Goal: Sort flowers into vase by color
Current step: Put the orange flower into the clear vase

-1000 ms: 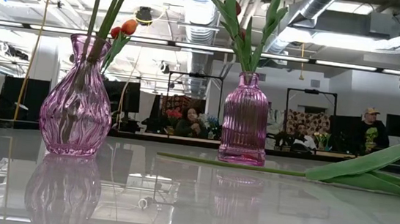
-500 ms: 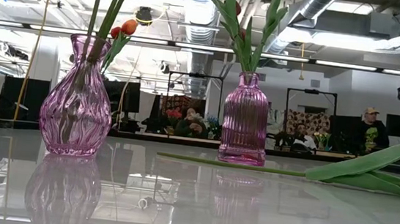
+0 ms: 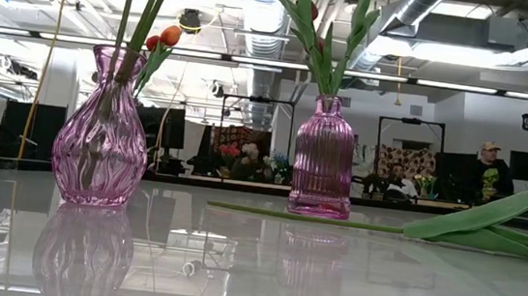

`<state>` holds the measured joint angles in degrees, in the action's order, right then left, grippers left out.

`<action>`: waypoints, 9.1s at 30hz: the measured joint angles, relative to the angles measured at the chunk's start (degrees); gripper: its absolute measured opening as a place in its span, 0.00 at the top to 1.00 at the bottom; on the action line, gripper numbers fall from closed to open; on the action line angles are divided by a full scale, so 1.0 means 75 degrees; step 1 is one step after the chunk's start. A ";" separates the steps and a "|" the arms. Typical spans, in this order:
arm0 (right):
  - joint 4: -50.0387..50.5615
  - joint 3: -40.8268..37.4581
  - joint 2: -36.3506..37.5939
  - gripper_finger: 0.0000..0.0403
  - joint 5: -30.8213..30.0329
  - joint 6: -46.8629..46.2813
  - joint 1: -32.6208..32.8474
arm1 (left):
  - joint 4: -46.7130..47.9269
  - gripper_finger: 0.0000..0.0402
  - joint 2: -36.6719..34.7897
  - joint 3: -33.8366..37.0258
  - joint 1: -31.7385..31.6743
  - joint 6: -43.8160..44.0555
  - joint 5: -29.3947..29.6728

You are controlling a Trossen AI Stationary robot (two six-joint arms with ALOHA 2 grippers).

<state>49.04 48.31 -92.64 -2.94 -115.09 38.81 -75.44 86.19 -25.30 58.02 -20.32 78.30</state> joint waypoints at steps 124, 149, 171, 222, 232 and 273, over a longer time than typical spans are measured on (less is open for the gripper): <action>-0.8770 0.2116 0.4397 0.92 -0.4575 1.8608 -0.3521 | 0.9088 0.59 -0.0249 -0.7597 -0.7594 0.0245 -0.8793; -0.8766 0.2116 0.4194 0.91 -0.4578 1.8600 -0.3552 | 0.8426 0.59 0.1393 -0.9180 -0.7699 -0.0645 -0.8384; -0.8758 0.2116 0.4194 0.91 -0.3613 1.8471 -0.3544 | 0.8611 0.75 0.1396 -0.9177 -0.7941 -0.0094 -0.9273; -0.3886 0.2475 0.5232 0.56 -0.6012 1.6206 -0.4880 | 0.9650 1.00 -0.3907 -0.4913 -0.9122 0.0833 -0.8084; -0.3394 0.0242 0.6157 0.57 -0.5979 1.4302 -0.5509 | 0.8287 1.00 -0.6695 -0.1798 -0.9343 0.0798 -0.6579; -0.5130 -0.2387 0.4127 0.57 -0.4622 1.1469 -0.3613 | 0.6815 0.99 -0.7443 0.0184 -1.2581 0.2150 -0.6656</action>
<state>10.56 30.41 -61.69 -37.60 -29.07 11.71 -24.32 30.37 -23.92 -36.34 -4.19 28.38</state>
